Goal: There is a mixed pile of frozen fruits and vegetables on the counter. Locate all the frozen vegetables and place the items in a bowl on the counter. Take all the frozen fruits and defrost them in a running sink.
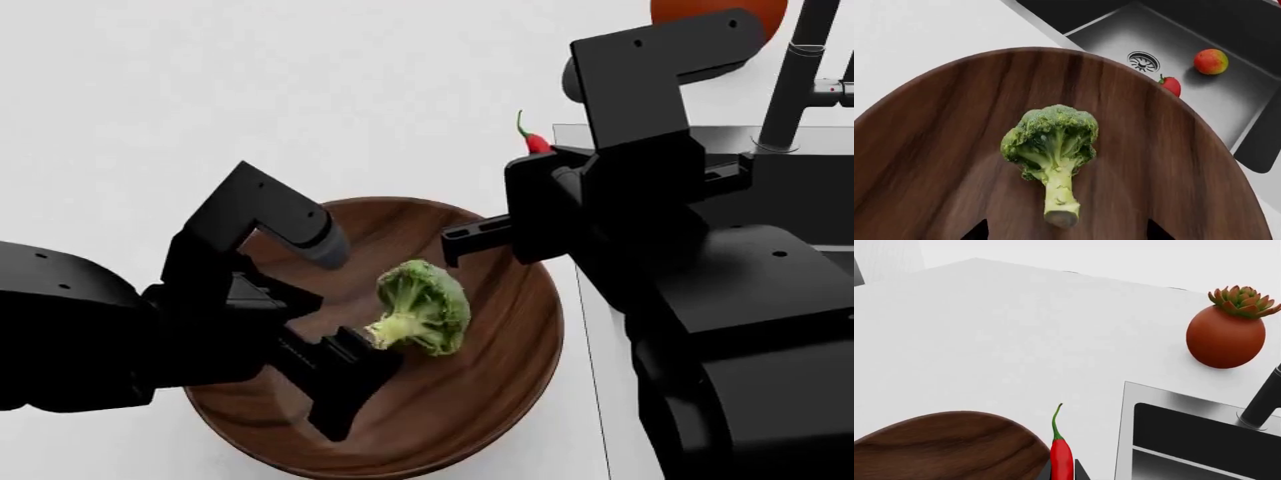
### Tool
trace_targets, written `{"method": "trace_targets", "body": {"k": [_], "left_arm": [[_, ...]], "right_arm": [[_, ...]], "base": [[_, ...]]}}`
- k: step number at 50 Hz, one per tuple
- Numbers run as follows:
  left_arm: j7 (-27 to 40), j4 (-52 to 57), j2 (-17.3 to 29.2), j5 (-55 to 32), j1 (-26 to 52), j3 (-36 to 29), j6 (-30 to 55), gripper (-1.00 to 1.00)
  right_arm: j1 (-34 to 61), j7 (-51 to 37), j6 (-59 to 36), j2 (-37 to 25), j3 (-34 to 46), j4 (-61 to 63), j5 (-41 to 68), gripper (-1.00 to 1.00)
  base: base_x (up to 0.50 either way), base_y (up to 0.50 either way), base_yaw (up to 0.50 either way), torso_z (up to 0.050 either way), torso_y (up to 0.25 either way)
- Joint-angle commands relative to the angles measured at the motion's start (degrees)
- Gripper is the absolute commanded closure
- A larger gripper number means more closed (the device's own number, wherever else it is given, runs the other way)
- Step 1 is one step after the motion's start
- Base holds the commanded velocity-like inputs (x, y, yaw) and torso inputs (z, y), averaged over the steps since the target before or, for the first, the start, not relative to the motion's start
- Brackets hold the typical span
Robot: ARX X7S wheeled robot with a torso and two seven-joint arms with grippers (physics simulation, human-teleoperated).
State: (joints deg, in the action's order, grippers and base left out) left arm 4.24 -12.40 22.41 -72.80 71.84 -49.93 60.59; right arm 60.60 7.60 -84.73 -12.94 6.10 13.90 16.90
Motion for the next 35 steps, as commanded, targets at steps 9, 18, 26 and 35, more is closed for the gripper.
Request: {"method": "trace_targets", "body": {"k": [9,18,26,35], "left_arm": [[3.93,1.90,1.40,6.08,0.03,-0.67,-2.68,-1.00],[7.56,7.47,4.29,2.31,-0.04,2.84,-1.88,-1.00],[14.63,16.93,8.74,-5.26,-0.02,8.87,-0.48,-1.00],[25.42,30.44,17.95,-17.92,-1.99,18.18,-1.35,-1.00]], "right_arm": [[-0.32,-0.18,0.25,0.12,0.14,-0.31,0.37,1.00],[-0.12,-0.39,0.16,0.06,0.36,-0.34,0.74,1.00],[-0.12,-0.50,0.30,-0.01,0.56,-0.37,1.09,1.00],[0.49,-0.45,0.02,-0.34,1.47,-0.24,1.60,1.00]], "base": [[0.00,0.00,0.00,0.000,0.000],[0.00,0.00,0.00,0.000,0.000],[0.00,0.00,0.00,0.000,0.000],[0.00,0.00,0.00,0.000,0.000]]}}
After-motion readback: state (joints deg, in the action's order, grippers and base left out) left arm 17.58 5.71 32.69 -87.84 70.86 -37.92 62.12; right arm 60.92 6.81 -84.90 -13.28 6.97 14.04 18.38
